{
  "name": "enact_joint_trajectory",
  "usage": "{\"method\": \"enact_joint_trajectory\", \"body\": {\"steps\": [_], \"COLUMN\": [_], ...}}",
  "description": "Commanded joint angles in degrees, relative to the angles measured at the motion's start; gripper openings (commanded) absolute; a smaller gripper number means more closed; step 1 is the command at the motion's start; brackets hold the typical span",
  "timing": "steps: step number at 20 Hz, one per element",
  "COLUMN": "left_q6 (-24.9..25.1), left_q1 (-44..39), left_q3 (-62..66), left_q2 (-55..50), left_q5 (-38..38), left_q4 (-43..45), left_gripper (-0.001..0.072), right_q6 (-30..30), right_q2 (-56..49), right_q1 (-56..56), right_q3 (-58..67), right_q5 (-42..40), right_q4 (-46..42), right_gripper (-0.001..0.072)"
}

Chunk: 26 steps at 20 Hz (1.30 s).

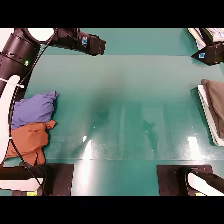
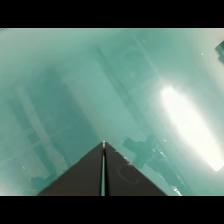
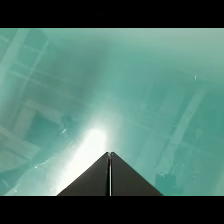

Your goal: Fold the shirts.

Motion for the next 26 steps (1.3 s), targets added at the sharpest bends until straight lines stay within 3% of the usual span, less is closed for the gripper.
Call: {"method": "enact_joint_trajectory", "body": {"steps": [1, 5, 12, 14, 17, 18, 19, 20, 21, 26], "left_q6": [0.04, 0.09, -0.24, -0.59, -0.59, -0.57, -0.61, -1.51, -1.60, -3.63], "left_q1": [-0.02, 0.31, 16.55, 21.49, 26.27, 27.12, 27.67, 27.65, 27.65, 27.65], "left_q3": [0.02, 0.07, -2.36, -6.10, -14.43, -17.51, -20.96, -24.37, -27.06, -37.35], "left_q2": [0.04, 0.11, 5.73, 6.16, 6.14, 6.14, 6.14, 6.14, 6.10, 5.97], "left_q5": [0.13, 0.79, -28.13, -32.15, -30.42, -28.83, -25.62, -23.21, -21.84, -16.46], "left_q4": [0.00, 0.92, 20.52, 22.45, 22.43, 22.43, 22.43, 23.06, 23.43, 24.72], "left_gripper": [0.0023, 0.0023, 0.0023, 0.0024, 0.0026, 0.0166, 0.0590, 0.0703, 0.0667, 0.0666], "right_q6": [0.02, 0.04, 0.04, 0.04, 0.04, 0.04, 0.04, 0.04, 0.04, 0.04], "right_q2": [0.00, 0.00, 0.00, -0.04, -0.13, -0.15, -0.15, -0.15, -0.17, -0.17], "right_q1": [0.04, 0.04, 0.04, 0.04, 0.04, 0.04, 0.04, 0.04, 0.07, 0.04], "right_q3": [0.07, 0.07, 0.07, 0.07, 0.04, 0.04, 0.04, 0.04, 0.04, 0.04], "right_q5": [0.87, 1.01, 1.18, 1.07, 0.55, 0.39, 0.20, 0.09, 0.04, -0.31], "right_q4": [0.02, 0.04, 0.04, 0.04, 0.04, 0.04, 0.04, 0.07, 0.04, 0.04], "right_gripper": [0.0015, 0.0015, 0.0015, 0.0015, 0.0015, 0.0015, 0.0015, 0.0015, 0.0015, 0.0015]}}
